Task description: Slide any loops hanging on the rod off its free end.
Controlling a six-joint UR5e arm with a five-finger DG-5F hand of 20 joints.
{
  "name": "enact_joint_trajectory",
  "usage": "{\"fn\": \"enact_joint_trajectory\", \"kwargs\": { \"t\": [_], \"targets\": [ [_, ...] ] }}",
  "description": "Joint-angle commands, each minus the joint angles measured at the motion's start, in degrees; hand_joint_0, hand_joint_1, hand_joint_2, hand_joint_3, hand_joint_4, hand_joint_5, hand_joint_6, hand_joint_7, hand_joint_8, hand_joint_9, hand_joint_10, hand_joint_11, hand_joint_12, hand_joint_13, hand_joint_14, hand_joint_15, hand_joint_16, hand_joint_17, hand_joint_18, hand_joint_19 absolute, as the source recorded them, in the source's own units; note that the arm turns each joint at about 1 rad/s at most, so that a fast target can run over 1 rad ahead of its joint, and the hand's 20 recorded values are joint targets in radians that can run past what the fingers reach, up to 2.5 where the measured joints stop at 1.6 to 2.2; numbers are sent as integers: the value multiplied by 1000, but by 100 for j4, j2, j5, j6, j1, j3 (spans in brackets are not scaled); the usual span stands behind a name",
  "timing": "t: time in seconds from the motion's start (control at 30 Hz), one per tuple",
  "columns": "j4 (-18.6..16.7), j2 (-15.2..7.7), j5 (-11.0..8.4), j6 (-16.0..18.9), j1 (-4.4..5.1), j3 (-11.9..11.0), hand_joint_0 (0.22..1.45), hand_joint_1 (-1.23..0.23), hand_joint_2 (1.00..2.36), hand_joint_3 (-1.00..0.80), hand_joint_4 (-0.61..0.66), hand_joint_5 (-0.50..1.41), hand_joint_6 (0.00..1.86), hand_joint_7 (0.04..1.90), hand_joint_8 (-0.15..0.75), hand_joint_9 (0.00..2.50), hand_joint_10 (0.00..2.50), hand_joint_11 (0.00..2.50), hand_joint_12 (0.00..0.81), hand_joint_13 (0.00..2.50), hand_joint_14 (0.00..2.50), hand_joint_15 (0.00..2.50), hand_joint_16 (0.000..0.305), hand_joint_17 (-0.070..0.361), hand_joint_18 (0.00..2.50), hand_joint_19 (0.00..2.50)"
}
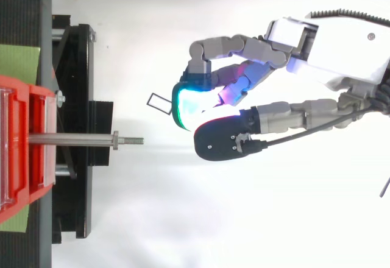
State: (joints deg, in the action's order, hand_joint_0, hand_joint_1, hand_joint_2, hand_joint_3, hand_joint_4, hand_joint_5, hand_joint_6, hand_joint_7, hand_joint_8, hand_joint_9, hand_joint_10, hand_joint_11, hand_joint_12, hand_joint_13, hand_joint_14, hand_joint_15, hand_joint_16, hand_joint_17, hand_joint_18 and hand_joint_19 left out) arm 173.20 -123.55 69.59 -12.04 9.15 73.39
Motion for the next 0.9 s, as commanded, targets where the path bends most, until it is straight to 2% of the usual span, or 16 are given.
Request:
{"fn": "enact_joint_trajectory", "kwargs": {
  "t": [0.0,0.47,0.87],
  "targets": [
    [3,-2,2,0,-1,0,597,-532,1017,-262,74,-64,549,1520,239,906,10,290,312,589,1,65,46,103,665,506],
    [38,-2,2,18,-1,0,598,-486,1012,-370,83,-71,590,1407,242,922,10,305,311,597,1,64,46,103,682,503],
    [65,7,-7,18,-1,9,611,-520,1017,-311,105,-62,535,1491,241,924,10,296,310,601,2,61,45,102,685,496]
  ]
}}
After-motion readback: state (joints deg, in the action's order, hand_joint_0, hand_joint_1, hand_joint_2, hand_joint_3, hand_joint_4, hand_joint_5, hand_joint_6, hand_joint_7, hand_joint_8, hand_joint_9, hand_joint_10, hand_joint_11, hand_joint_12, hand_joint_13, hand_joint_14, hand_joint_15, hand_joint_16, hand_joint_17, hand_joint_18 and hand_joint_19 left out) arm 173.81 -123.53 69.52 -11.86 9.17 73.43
